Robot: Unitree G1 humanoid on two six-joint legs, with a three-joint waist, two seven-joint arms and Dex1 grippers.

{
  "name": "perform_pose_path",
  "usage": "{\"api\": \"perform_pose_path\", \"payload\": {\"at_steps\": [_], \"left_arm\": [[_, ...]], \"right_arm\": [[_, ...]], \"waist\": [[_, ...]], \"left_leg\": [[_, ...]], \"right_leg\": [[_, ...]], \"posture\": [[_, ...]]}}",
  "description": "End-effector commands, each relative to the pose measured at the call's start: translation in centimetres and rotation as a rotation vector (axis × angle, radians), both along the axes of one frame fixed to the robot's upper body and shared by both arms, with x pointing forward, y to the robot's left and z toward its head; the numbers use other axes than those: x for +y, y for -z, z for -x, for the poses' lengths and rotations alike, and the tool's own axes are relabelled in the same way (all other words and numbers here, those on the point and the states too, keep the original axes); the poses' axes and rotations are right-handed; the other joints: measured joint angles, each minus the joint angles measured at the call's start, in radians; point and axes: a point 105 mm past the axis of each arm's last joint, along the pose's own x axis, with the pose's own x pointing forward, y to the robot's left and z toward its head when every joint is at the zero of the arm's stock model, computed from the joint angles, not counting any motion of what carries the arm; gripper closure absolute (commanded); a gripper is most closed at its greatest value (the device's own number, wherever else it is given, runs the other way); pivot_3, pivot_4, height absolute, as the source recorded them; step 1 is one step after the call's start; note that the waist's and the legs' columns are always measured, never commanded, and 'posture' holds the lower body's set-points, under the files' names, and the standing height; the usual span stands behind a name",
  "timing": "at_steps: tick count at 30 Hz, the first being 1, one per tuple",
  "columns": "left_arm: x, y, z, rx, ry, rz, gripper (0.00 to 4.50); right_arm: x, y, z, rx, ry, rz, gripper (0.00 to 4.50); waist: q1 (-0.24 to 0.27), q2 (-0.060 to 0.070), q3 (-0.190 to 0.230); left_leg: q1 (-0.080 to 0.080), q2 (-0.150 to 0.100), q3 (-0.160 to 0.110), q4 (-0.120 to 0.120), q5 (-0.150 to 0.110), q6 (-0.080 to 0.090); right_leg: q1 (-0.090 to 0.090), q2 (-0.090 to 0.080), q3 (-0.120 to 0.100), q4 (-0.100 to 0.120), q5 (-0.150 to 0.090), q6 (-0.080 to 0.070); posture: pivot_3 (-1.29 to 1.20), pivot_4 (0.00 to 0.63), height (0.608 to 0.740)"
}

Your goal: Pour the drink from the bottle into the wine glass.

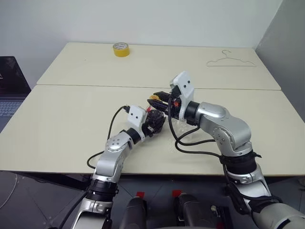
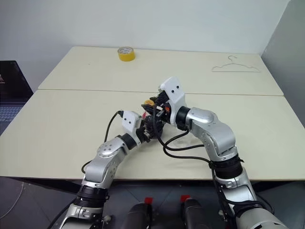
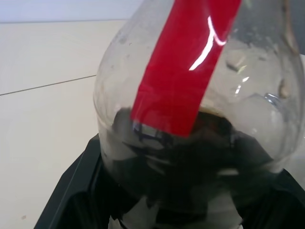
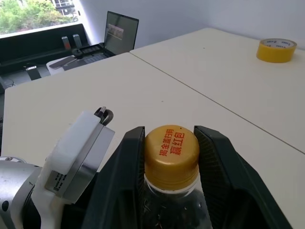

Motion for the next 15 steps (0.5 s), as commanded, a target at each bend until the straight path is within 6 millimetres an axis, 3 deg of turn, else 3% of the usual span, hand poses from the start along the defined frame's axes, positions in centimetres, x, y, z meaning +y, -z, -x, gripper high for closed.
{"api": "perform_pose_path", "payload": {"at_steps": [1, 6, 15], "left_arm": [[-0.3, 0.7, 0.4, 0.018, 0.015, -0.025, 1.41], [-0.5, 0.7, 0.7, 0.035, 0.046, -0.022, 1.41], [-0.6, 0.9, 1.9, 0.068, 0.085, -0.020, 1.41]], "right_arm": [[-0.1, -1.3, 0.0, -0.039, -0.003, -0.033, 3.25], [-0.2, -0.8, -0.2, -0.046, -0.056, 0.001, 3.25], [-0.8, 0.0, -0.9, -0.083, -0.356, 0.156, 3.25]], "waist": [[0.000, 0.000, 0.000], [-0.001, 0.000, 0.000], [-0.003, 0.000, 0.000]], "left_leg": [[0.000, 0.000, 0.000, 0.000, 0.000, 0.000], [0.000, 0.000, 0.000, 0.000, 0.000, 0.000], [0.001, 0.000, 0.001, -0.001, 0.000, 0.000]], "right_leg": [[0.000, 0.000, 0.000, 0.000, 0.000, 0.000], [0.000, 0.000, 0.000, 0.000, 0.000, 0.000], [0.001, 0.000, 0.000, -0.001, 0.000, 0.000]], "posture": [[0.00, 0.150, 0.740], [0.00, 0.150, 0.740], [0.00, 0.150, 0.740]]}}
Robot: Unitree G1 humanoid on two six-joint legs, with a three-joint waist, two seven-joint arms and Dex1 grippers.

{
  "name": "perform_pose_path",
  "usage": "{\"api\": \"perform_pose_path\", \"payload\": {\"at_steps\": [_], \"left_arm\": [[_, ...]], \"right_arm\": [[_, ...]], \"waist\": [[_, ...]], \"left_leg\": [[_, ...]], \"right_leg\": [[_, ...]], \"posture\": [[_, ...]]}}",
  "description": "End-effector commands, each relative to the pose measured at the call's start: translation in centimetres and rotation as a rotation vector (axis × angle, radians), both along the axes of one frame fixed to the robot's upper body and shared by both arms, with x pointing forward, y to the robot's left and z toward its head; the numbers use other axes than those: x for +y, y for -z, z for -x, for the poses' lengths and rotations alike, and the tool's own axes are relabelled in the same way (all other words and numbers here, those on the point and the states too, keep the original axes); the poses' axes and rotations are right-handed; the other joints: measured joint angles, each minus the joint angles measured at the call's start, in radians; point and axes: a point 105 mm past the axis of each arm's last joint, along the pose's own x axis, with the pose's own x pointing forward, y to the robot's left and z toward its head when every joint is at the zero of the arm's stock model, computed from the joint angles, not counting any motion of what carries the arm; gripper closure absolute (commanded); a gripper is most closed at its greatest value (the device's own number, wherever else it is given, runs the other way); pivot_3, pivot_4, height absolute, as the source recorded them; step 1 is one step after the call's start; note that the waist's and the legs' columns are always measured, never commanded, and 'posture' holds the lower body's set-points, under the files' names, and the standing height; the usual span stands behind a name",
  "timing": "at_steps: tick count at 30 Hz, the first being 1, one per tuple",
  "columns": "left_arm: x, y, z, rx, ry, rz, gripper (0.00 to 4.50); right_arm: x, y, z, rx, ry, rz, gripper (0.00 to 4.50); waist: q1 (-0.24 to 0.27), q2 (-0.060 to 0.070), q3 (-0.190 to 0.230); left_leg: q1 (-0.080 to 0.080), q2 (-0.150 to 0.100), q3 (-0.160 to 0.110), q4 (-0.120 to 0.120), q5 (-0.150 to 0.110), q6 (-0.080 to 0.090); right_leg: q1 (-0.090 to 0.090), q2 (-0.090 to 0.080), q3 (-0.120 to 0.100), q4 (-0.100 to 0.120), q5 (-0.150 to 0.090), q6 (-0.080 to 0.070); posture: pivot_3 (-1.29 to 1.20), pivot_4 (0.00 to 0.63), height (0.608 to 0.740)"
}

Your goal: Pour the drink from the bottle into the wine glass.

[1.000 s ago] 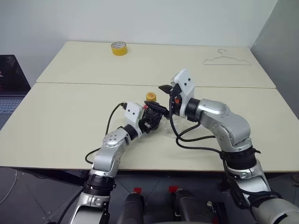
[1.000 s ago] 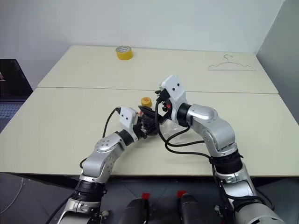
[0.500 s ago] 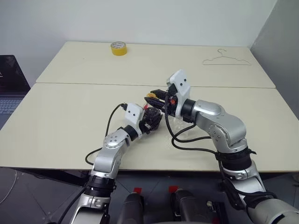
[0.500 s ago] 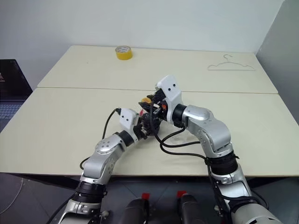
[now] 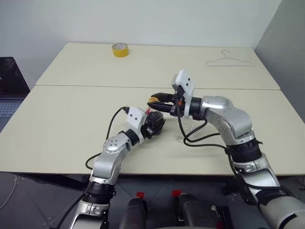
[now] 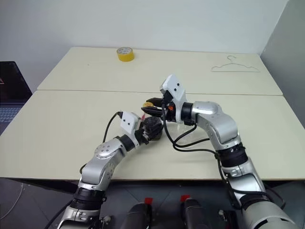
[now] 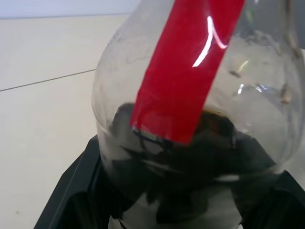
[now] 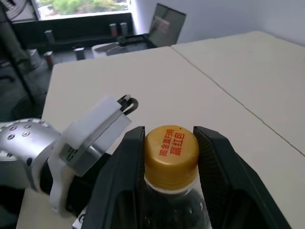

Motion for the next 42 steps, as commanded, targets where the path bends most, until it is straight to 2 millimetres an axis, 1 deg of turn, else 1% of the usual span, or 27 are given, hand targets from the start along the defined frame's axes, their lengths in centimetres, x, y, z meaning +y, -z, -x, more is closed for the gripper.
{"api": "perform_pose_path", "payload": {"at_steps": [1, 5, 9, 13, 15, 16, 19, 22, 23, 28, 31, 34, 37, 39, 42], "left_arm": [[-0.7, 0.8, 1.0, 0.045, 0.051, -0.001, 1.41], [-0.4, 0.9, 1.3, 0.059, 0.059, -0.007, 1.41], [0.0, 0.8, 1.4, 0.067, 0.058, -0.009, 1.41], [0.2, 0.8, 1.5, 0.063, 0.052, -0.024, 1.41], [0.4, 0.8, 1.2, 0.056, 0.029, -0.026, 1.41], [0.5, 0.8, 1.1, 0.056, 0.026, -0.025, 1.41], [0.4, 0.8, 0.9, 0.057, 0.031, -0.027, 1.41], [0.3, 0.8, 0.8, 0.057, 0.044, -0.031, 1.41], [0.2, 0.8, 0.8, 0.057, 0.046, -0.032, 1.41], [0.0, 0.9, 0.6, 0.057, 0.051, -0.032, 1.41], [-0.1, 1.0, 0.5, 0.054, 0.047, -0.036, 1.41], [0.2, 1.2, 0.1, 0.050, 0.019, -0.047, 1.41], [0.6, 1.3, -0.2, 0.042, -0.012, -0.062, 1.41], [0.7, 1.5, -0.3, 0.040, -0.022, -0.066, 1.41], [0.8, 1.5, -0.5, 0.038, -0.032, -0.065, 1.41]], "right_arm": [[-0.3, 0.2, -0.4, -0.040, -0.088, 0.075, 3.25], [-0.2, 0.3, -1.1, -0.066, -0.158, 0.123, 3.25], [0.0, -0.2, -3.2, -0.056, -0.087, 0.116, 3.25], [0.3, -0.6, -3.0, -0.053, -0.099, 0.076, 3.25], [0.3, -0.5, -2.9, -0.029, -0.096, 0.057, 2.53], [0.2, -0.3, -2.6, -0.021, -0.100, 0.054, 2.25], [0.1, -0.1, -2.2, -0.020, -0.103, 0.060, 1.22], [0.1, -0.6, -1.9, -0.029, -0.082, 0.036, 0.16], [0.1, -0.8, -1.8, -0.030, -0.075, 0.029, 0.02], [-0.1, -1.7, -1.6, -0.038, 0.004, -0.015, 0.02], [-0.3, -2.3, -1.0, -0.014, 0.048, -0.080, 0.02], [-0.6, -2.1, -0.2, 0.004, 0.092, -0.089, 0.02], [-0.9, -1.9, -0.2, 0.031, 0.187, -0.103, 0.02], [-0.9, -1.9, -0.2, 0.039, 0.248, -0.119, 0.02], [-0.6, -1.9, 0.5, 0.061, 0.305, -0.144, 0.02]], "waist": [[0.000, 0.000, 0.000], [0.000, 0.000, 0.000], [-0.006, 0.000, 0.000], [-0.011, 0.000, 0.000], [-0.012, 0.000, 0.000], [-0.012, 0.000, 0.000], [-0.011, 0.000, 0.000], [-0.011, 0.000, 0.000], [-0.011, 0.000, 0.000], [-0.006, 0.000, 0.000], [0.000, 0.000, 0.000], [0.002, 0.000, 0.000], [0.002, 0.000, 0.000], [0.001, 0.000, 0.000], [0.001, 0.000, 0.000]], "left_leg": [[0.000, 0.000, 0.000, 0.000, 0.000, 0.000], [0.001, 0.000, 0.001, 0.000, 0.000, 0.000], [0.004, 0.001, 0.001, -0.001, 0.000, 0.000], [0.007, 0.001, 0.001, -0.002, 0.000, 0.000], [0.007, 0.001, 0.001, -0.002, 0.000, 0.000], [0.006, 0.001, 0.001, -0.002, 0.000, 0.000], [0.006, 0.001, 0.001, -0.002, 0.000, 0.000], [0.006, 0.001, 0.001, -0.002, 0.000, 0.000], [0.006, 0.000, 0.001, -0.002, 0.000, 0.000], [0.005, 0.000, 0.001, -0.003, 0.000, 0.000], [0.005, 0.000, 0.000, -0.003, 0.000, 0.000], [0.005, 0.000, 0.000, -0.003, 0.000, 0.000], [0.005, 0.000, 0.000, -0.003, 0.000, 0.000], [0.005, 0.000, 0.000, -0.003, 0.000, 0.000], [0.005, 0.001, 0.000, -0.003, 0.000, 0.000]], "right_leg": [[0.000, 0.000, 0.000, 0.000, 0.000, 0.000], [0.001, 0.000, 0.000, 0.000, 0.000, 0.000], [0.002, 0.000, 0.001, 0.000, 0.000, 0.000], [0.005, 0.000, 0.001, 0.000, -0.001, -0.001], [0.005, 0.000, 0.001, 0.000, -0.001, -0.001], [0.005, 0.000, 0.001, 0.000, -0.001, -0.001], [0.005, 0.000, 0.001, 0.000, -0.001, -0.001], [0.005, 0.000, 0.001, -0.001, -0.001, -0.001], [0.004, 0.000, 0.001, -0.001, -0.001, -0.001], [0.004, 0.000, 0.000, -0.001, -0.001, -0.001], [0.004, 0.000, 0.000, -0.002, -0.001, -0.001], [0.004, -0.001, 0.000, -0.002, -0.001, -0.001], [0.005, -0.001, 0.000, -0.002, -0.001, -0.001], [0.004, -0.001, 0.000, -0.002, -0.001, -0.001], [0.004, 0.000, 0.000, -0.002, -0.001, -0.001]], "posture": [[0.00, 0.150, 0.740], [0.00, 0.150, 0.740], [0.00, 0.150, 0.740], [0.00, 0.150, 0.740], [0.00, 0.150, 0.740], [0.00, 0.150, 0.740], [0.00, 0.150, 0.740], [0.00, 0.150, 0.740], [0.00, 0.150, 0.740], [0.00, 0.150, 0.740], [0.00, 0.150, 0.740], [0.00, 0.150, 0.740], [0.00, 0.150, 0.740], [0.00, 0.150, 0.740], [0.00, 0.150, 0.740]]}}
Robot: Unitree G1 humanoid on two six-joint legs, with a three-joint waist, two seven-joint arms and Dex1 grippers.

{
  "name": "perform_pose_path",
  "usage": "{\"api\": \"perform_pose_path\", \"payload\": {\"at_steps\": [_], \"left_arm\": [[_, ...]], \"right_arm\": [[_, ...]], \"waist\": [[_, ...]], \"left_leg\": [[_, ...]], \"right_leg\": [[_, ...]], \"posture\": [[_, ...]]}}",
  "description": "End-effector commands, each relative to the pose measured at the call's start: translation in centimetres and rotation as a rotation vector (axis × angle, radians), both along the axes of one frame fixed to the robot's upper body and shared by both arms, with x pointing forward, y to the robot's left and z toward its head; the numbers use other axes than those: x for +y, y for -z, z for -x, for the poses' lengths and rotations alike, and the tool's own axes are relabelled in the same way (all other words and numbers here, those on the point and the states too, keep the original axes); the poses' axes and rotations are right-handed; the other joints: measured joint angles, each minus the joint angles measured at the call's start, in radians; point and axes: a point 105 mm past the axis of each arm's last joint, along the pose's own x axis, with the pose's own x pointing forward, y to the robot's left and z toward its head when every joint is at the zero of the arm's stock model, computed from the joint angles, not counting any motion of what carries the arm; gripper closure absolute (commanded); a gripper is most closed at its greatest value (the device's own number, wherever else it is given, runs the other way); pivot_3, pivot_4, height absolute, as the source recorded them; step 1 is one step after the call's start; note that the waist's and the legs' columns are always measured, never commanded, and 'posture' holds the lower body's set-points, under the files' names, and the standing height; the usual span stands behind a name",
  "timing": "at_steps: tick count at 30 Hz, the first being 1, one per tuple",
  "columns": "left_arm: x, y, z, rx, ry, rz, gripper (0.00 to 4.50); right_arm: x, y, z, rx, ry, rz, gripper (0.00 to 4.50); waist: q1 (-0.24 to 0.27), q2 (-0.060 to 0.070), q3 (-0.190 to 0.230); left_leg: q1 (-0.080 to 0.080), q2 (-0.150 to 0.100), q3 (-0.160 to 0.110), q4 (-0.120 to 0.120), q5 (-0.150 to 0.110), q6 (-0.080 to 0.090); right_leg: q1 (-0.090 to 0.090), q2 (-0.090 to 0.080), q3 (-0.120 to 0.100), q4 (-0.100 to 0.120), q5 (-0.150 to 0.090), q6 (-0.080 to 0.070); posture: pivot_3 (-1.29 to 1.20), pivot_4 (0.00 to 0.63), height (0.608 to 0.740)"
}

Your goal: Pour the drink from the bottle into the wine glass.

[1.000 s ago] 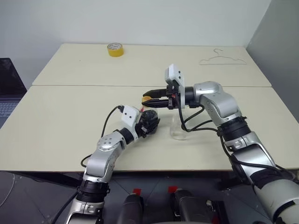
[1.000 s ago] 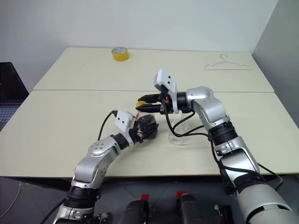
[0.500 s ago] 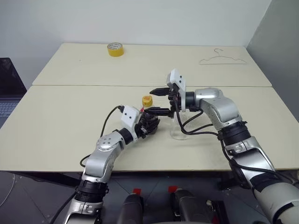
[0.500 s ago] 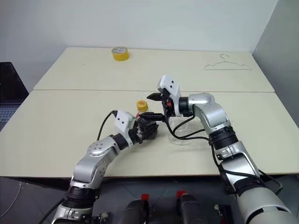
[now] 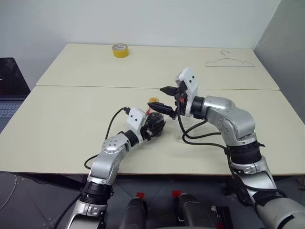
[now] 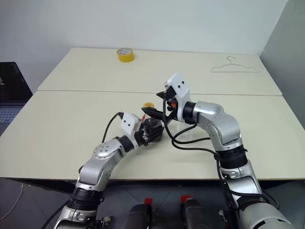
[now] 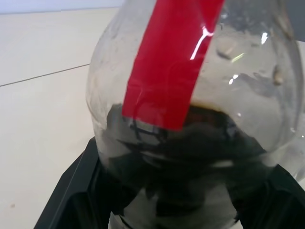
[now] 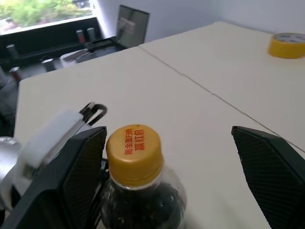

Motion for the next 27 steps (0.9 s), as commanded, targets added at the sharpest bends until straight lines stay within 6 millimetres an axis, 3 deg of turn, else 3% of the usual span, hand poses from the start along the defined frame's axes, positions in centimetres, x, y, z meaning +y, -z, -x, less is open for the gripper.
{"api": "perform_pose_path", "payload": {"at_steps": [1, 13, 17, 23, 27], "left_arm": [[0.4, 1.3, -0.3, 0.037, -0.032, -0.029, 1.41], [-0.1, 1.6, -0.6, 0.037, -0.021, -0.029, 1.41], [-0.2, 1.7, -0.6, 0.038, -0.018, -0.030, 1.41], [-0.2, 1.7, -0.6, 0.039, -0.018, -0.033, 1.41], [0.0, 1.6, -0.8, 0.038, -0.023, -0.032, 1.41]], "right_arm": [[0.2, -1.5, 1.1, -0.033, 0.044, -0.044, 0.02], [0.5, -1.0, 2.1, 0.001, 0.150, -0.066, 0.02], [0.6, -1.1, 2.0, 0.003, 0.162, -0.070, 0.95], [0.9, -0.8, 2.3, 0.008, 0.150, -0.057, 3.22], [1.2, -0.8, 2.2, 0.005, 0.142, -0.048, 3.29]], "waist": [[0.000, 0.000, 0.000], [0.000, 0.000, 0.000], [0.000, 0.000, 0.000], [0.000, 0.000, 0.000], [0.000, 0.000, 0.000]], "left_leg": [[0.000, 0.000, 0.000, 0.000, 0.000, 0.000], [0.000, 0.000, 0.000, 0.000, 0.000, 0.000], [-0.001, 0.000, 0.000, 0.000, 0.000, 0.000], [0.000, 0.000, 0.000, -0.003, 0.000, 0.000], [0.000, 0.000, 0.000, -0.005, 0.000, 0.000]], "right_leg": [[0.000, 0.000, 0.000, 0.000, 0.000, 0.000], [0.000, 0.000, 0.000, -0.002, -0.003, -0.005], [0.000, 0.000, 0.000, -0.002, -0.003, -0.005], [0.000, 0.000, 0.000, -0.004, -0.003, -0.005], [0.000, 0.000, 0.000, -0.005, -0.003, -0.005]], "posture": [[0.00, 0.150, 0.740], [0.00, 0.150, 0.740], [0.00, 0.150, 0.740], [0.00, 0.150, 0.740], [0.00, 0.150, 0.740]]}}
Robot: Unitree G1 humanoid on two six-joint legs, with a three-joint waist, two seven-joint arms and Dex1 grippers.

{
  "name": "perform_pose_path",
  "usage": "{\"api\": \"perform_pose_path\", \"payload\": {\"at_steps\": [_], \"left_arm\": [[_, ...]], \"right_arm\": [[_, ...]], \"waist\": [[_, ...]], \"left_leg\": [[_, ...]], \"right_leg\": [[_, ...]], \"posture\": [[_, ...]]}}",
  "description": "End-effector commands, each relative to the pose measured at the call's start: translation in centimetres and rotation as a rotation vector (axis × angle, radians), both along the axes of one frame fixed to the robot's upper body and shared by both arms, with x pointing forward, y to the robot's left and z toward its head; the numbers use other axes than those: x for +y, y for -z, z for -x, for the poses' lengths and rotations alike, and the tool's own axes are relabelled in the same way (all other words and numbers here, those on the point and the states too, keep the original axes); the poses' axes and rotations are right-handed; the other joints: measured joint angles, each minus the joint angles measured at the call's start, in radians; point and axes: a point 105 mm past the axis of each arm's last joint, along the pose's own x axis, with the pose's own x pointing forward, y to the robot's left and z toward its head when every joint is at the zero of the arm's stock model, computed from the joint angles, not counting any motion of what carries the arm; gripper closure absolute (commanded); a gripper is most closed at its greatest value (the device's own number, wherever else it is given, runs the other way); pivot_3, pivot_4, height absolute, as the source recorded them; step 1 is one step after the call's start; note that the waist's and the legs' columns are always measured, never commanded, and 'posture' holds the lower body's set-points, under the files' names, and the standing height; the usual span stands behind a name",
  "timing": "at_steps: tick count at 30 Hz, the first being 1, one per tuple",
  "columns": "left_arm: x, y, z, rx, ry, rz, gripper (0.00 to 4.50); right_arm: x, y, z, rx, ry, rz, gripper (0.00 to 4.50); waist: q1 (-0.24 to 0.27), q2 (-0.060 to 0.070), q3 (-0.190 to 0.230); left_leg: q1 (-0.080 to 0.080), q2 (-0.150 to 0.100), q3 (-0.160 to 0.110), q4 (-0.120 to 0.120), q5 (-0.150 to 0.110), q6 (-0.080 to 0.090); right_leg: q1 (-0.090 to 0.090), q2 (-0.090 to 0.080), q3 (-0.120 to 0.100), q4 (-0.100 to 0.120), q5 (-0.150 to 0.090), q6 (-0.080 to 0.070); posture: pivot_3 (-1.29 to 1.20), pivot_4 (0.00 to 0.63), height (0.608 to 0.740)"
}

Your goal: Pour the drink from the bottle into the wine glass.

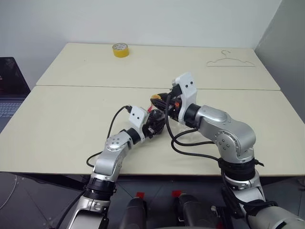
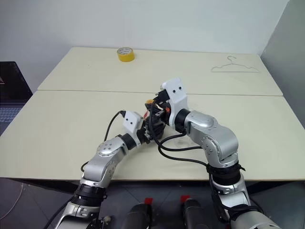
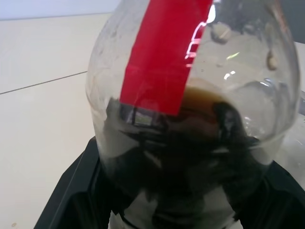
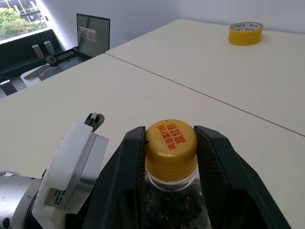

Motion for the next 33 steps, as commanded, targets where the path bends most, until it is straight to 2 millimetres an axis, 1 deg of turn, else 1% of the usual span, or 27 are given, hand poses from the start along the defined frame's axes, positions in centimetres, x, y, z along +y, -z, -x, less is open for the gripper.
{"api": "perform_pose_path", "payload": {"at_steps": [1, 4, 7, 11, 13, 18, 22, 25, 29, 33], "left_arm": [[0.4, 1.7, -0.1, 0.054, -0.023, -0.039, 1.41], [0.5, 1.8, -0.1, 0.056, -0.025, -0.039, 1.41], [0.2, 1.8, 0.2, 0.056, -0.022, -0.037, 1.41], [0.1, 1.8, 0.6, 0.058, -0.013, -0.032, 1.41], [0.2, 1.9, 0.7, 0.062, -0.009, -0.033, 1.41], [0.3, 1.8, 1.0, 0.065, -0.009, -0.036, 1.41], [0.2, 1.6, 1.6, 0.062, 0.007, -0.041, 1.41], [0.5, 1.6, 1.8, 0.063, 0.002, -0.045, 1.41], [0.8, 1.7, 2.0, 0.067, -0.003, -0.052, 1.41], [0.7, 1.6, 2.1, 0.067, -0.002, -0.054, 1.41]], "right_arm": [[0.5, -1.0, 0.5, -0.045, -0.028, -0.002, 3.29], [0.3, -1.0, 0.4, -0.059, -0.052, 0.017, 3.29], [-0.9, -0.9, -0.1, -0.077, -0.096, 0.044, 3.29], [-1.5, -0.4, -0.1, -0.104, -0.232, 0.092, 3.29], [-1.5, -0.3, -0.3, -0.112, -0.301, 0.079, 3.29], [-0.9, 1.1, -1.1, -0.148, -0.479, 0.168, 3.29], [-0.5, 1.3, -1.8, -0.161, -0.598, 0.208, 3.29], [-0.5, 1.6, -2.5, -0.163, -0.645, 0.240, 3.29], [-0.3, 1.5, -3.8, -0.170, -0.659, 0.268, 3.29], [-0.4, 1.6, -4.4, -0.177, -0.664, 0.296, 3.29]], "waist": [[0.000, 0.000, 0.000], [0.000, 0.000, 0.000], [0.000, 0.000, 0.000], [0.001, 0.000, 0.000], [0.000, 0.000, 0.000], [-0.001, 0.000, 0.000], [-0.004, 0.001, 0.000], [-0.006, 0.001, -0.001], [-0.015, 0.001, -0.001], [-0.022, 0.002, -0.001]], "left_leg": [[0.000, 0.000, 0.000, 0.000, 0.000, 0.000], [0.000, 0.000, 0.000, -0.001, 0.000, 0.000], [0.000, 0.000, 0.000, -0.002, 0.000, 0.000], [0.000, -0.001, 0.000, -0.005, 0.000, 0.000], [0.000, -0.001, 0.001, -0.006, 0.000, 0.000], [0.001, 0.000, 0.000, -0.009, 0.000, 0.000], [0.002, 0.000, 0.000, -0.008, 0.000, 0.000], [0.002, 0.000, 0.001, -0.008, 0.000, 0.000], [0.003, 0.000, 0.000, -0.009, 0.000, 0.000], [0.003, 0.001, 0.001, -0.009, 0.000, 0.000]], "right_leg": [[0.000, 0.000, 0.000, 0.000, 0.000, 0.000], [0.000, 0.000, 0.000, -0.001, 0.000, 0.000], [0.001, 0.000, -0.001, -0.005, 0.000, 0.000], [0.004, -0.001, -0.001, -0.012, 0.001, 0.002], [0.004, -0.001, 0.000, -0.013, 0.004, 0.007], [0.004, 0.000, -0.001, -0.014, 0.004, 0.007], [0.005, 0.000, -0.001, -0.014, 0.004, 0.007], [0.005, 0.000, -0.001, -0.013, 0.004, 0.007], [0.005, 0.000, -0.001, -0.013, 0.004, 0.007], [0.005, 0.000, -0.001, -0.011, 0.004, 0.007]], "posture": [[0.00, 0.150, 0.740], [0.00, 0.150, 0.740], [0.00, 0.150, 0.740], [0.00, 0.150, 0.740], [0.00, 0.150, 0.740], [0.00, 0.150, 0.740], [0.00, 0.150, 0.740], [0.00, 0.150, 0.740], [0.00, 0.150, 0.740], [0.00, 0.150, 0.740]]}}
